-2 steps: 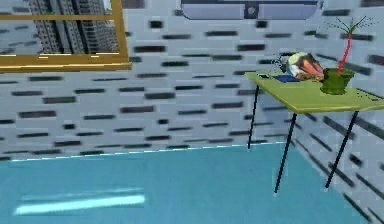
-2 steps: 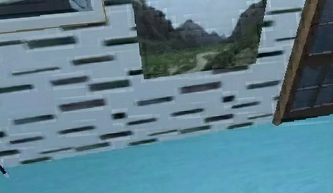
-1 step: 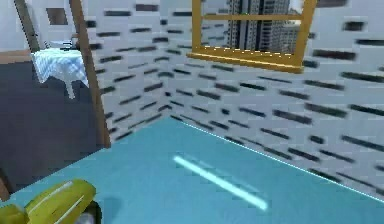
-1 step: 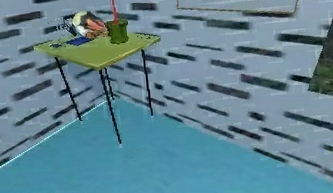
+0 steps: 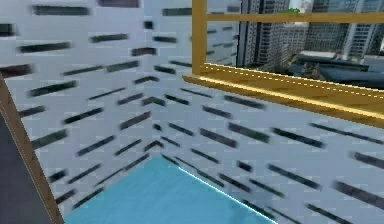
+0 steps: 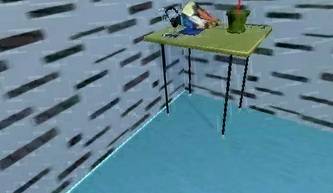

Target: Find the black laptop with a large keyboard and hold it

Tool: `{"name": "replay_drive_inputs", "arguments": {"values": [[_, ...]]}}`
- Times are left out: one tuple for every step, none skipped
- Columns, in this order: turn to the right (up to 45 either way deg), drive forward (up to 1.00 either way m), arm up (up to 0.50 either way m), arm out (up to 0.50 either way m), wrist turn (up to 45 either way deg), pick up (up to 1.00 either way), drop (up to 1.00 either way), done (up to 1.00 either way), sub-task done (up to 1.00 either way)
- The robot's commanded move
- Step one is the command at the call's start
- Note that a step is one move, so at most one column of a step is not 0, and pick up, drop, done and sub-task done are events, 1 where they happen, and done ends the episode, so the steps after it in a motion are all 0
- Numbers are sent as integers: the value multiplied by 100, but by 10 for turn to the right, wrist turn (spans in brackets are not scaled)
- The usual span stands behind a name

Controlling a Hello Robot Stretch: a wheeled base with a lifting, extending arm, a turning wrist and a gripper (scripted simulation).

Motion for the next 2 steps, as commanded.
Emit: {"name": "replay_drive_inputs", "arguments": {"values": [[-30,0,0,0,0,0,0,0,0],[0,15,0,0,0,0,0,0,0]]}}
